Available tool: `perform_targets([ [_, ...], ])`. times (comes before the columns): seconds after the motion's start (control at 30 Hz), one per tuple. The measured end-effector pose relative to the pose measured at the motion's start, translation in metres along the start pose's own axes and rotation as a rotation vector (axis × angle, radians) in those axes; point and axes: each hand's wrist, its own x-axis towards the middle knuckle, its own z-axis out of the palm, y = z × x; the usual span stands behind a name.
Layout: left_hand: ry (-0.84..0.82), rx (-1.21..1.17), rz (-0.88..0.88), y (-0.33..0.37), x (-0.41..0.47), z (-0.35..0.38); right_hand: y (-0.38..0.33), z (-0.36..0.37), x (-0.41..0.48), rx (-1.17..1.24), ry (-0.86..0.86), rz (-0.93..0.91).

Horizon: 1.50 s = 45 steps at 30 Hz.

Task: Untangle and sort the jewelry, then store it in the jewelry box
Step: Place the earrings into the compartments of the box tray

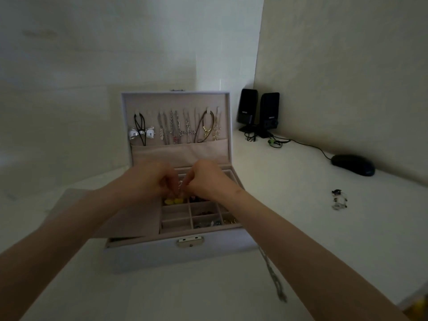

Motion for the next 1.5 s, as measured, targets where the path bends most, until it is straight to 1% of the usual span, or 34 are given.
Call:
perform_targets([
  [0.13, -0.029, 0.085, -0.028, -0.003, 0.0, 0.007, -0.003, 0.005, 0.009, -0.132, -0.005, 0.014],
  [0.27, 0.074, 0.001, -0.005, -0.001, -0.002, 0.011, -0.007, 0.005, 0.003, -0.285, 0.085, -0.053],
  [0.4, 0.187, -0.052, -0.023, 0.011, 0.004, 0.005, 0.001, -0.006, -0.009, -0.188, 0.144, -0.061],
  [0.47, 0.237, -0.092, -0.045, 0.03, 0.01, 0.003, 0.011, -0.022, -0.018, -0.108, 0.223, -0.027],
  [0.53, 0.237, -0.156, -0.037, 0.059, 0.019, 0.004, 0.029, -0.041, -0.029, -0.056, 0.298, 0.027],
  [0.63, 0.161, -0.252, 0.051, 0.108, 0.039, 0.015, 0.068, -0.068, -0.046, -0.057, 0.396, 0.143],
  [0.8, -0.048, -0.261, 0.166, 0.181, 0.098, 0.049, 0.153, -0.112, -0.066, -0.178, 0.493, 0.391],
  [0.9, -0.149, -0.252, 0.157, 0.214, 0.141, 0.079, 0.196, -0.134, -0.074, -0.279, 0.476, 0.554],
  [1.0, -0.188, -0.286, 0.107, 0.233, 0.176, 0.105, 0.23, -0.143, -0.079, -0.31, 0.414, 0.667],
  [1.13, -0.239, -0.361, 0.03, 0.242, 0.203, 0.126, 0.253, -0.146, -0.082, -0.337, 0.305, 0.644],
  [1.23, -0.288, -0.451, -0.002, 0.241, 0.211, 0.129, 0.254, -0.147, -0.082, -0.241, 0.337, 0.621],
  [1.33, -0.33, -0.564, -0.008, 0.241, 0.208, 0.121, 0.253, -0.147, -0.079, -0.177, 0.327, 0.605],
  [1.5, -0.391, -0.71, -0.051, 0.237, 0.202, 0.114, 0.253, -0.146, -0.08, 0.133, 0.388, 0.535],
])
